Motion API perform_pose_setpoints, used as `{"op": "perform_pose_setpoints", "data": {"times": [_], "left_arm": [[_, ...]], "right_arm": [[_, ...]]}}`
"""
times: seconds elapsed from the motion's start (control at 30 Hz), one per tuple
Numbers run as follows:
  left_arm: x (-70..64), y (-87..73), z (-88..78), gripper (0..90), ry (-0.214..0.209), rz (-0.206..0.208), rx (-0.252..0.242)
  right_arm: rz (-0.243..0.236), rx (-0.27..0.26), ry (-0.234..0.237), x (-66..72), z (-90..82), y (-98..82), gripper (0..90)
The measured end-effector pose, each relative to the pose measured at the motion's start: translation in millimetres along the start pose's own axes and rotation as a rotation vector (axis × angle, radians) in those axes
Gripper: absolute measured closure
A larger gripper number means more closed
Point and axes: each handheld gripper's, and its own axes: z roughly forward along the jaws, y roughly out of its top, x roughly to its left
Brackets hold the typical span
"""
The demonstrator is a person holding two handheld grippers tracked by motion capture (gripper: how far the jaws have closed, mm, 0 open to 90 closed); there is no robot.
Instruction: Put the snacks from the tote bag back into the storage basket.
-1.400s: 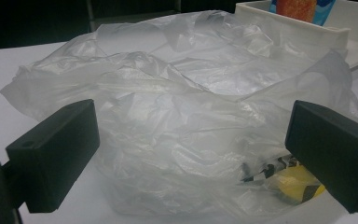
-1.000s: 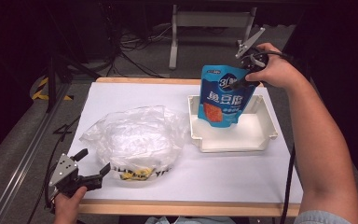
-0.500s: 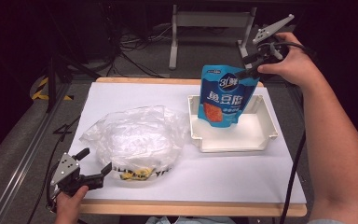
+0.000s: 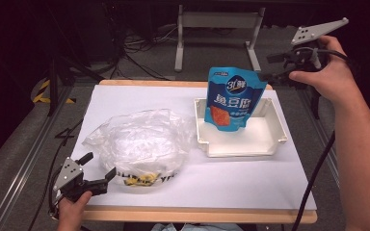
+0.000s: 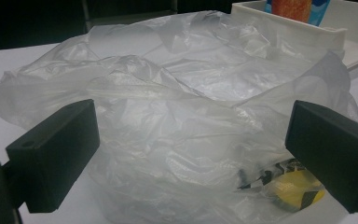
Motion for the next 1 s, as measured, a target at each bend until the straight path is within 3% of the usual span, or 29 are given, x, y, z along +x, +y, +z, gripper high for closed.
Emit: {"op": "perform_pose_setpoints", "data": {"times": [0.13, 0.3, 0.5, 0.63, 0.7, 0.83, 1.0], "left_arm": [[0.5, 0.4, 0.0, 3.6, 0.0, 0.004, 0.009], [0.0, 0.4, 2.4, 3.6, -0.008, 0.003, 0.0], [-1.1, 1.0, 3.1, 3.6, -0.01, 0.007, 0.002], [-1.2, 0.8, 3.2, 3.6, -0.008, 0.008, 0.004], [-0.8, 0.8, 2.0, 3.6, -0.006, 0.01, 0.012], [-0.8, 0.4, 1.8, 3.6, -0.002, 0.006, 0.004], [-1.0, 0.5, 2.3, 3.6, -0.005, 0.011, 0.007]], "right_arm": [[0.015, -0.04, -0.012, 9.1, -8.9, -6.4, 27.1], [0.052, -0.055, -0.069, 24.3, -19.0, -20.9, 26.9], [0.075, -0.098, -0.091, 42.0, -25.9, -38.0, 26.7], [0.088, -0.088, -0.106, 53.8, -24.1, -51.9, 27.4], [0.106, -0.108, -0.101, 64.1, -22.5, -63.7, 27.5], [0.113, -0.121, -0.106, 69.3, -21.9, -69.6, 27.6], [0.141, -0.148, -0.109, 81.0, -17.4, -92.9, 27.5]]}}
